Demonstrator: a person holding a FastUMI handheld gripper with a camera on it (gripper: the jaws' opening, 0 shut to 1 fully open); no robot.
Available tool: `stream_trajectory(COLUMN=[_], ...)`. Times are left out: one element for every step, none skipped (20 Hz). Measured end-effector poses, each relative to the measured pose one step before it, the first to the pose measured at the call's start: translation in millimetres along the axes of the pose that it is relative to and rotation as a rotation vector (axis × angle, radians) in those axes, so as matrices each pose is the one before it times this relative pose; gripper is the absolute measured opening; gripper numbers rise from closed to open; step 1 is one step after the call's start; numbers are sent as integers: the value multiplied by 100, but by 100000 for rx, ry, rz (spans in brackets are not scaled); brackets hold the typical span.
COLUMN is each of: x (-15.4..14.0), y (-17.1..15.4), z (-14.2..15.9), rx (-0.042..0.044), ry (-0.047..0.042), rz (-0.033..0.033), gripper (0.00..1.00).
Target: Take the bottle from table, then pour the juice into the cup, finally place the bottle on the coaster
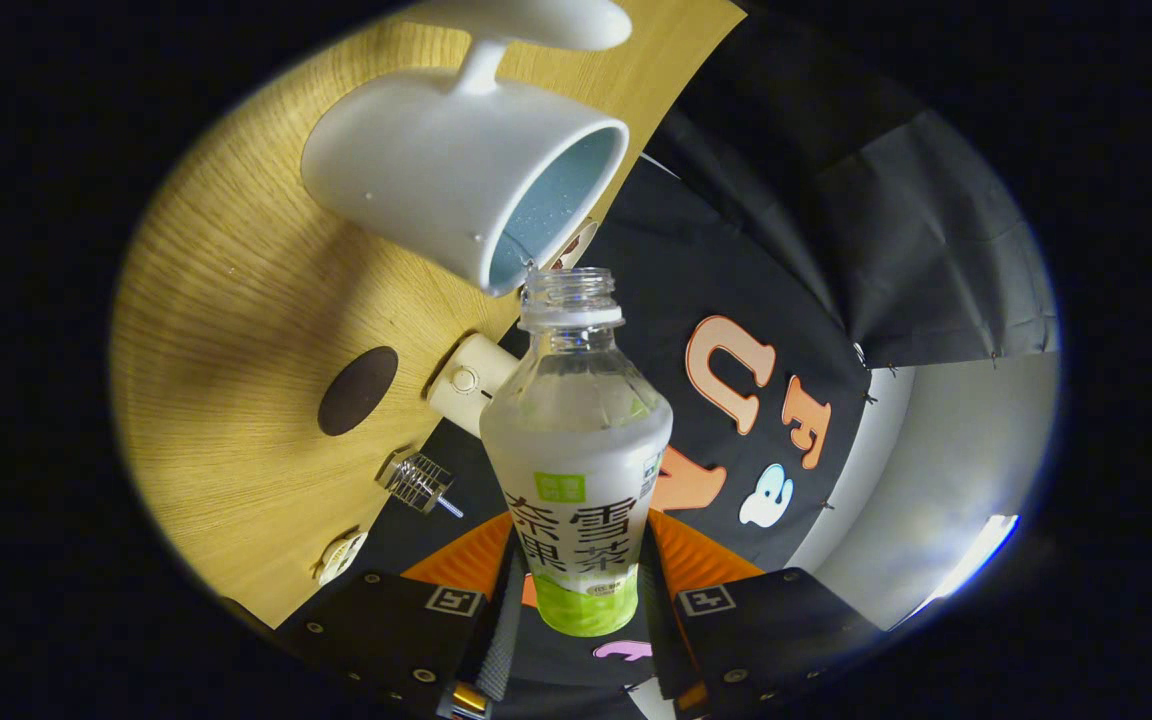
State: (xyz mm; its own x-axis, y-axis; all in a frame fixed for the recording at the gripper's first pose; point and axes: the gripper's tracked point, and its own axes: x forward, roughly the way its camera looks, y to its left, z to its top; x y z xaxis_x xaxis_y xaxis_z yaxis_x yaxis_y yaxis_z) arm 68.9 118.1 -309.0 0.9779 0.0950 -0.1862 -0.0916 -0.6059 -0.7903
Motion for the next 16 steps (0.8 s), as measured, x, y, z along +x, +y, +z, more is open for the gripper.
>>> stream_trajectory(x=[-34,-29,-117,-158,21,-70,103,-26,-51,-44,124,-86,131,119,115,-50], y=[265,497,235,170,282,437,615,514,442,524,595,576,276,139,489,521], z=[-59,22,-79,60,21,52,-113,121,-202,-107,104,301,465,205,-116,-114], rx=[1897,2777,2730,2259,2591,3598,4211,3947,3685,3847,4167,4292,3150,2972,3836,4897], ry=[630,547,671,346,551,395,254,214,626,312,-43,-444,-623,-367,244,362], rz=[1402,2427,1764,1245,1402,2368,2719,2758,2089,2280,2348,2592,1051,628,1478,2125], gripper=[56,56,56,56,56,56,57,57,57,57,57,57,57,57,57,57])
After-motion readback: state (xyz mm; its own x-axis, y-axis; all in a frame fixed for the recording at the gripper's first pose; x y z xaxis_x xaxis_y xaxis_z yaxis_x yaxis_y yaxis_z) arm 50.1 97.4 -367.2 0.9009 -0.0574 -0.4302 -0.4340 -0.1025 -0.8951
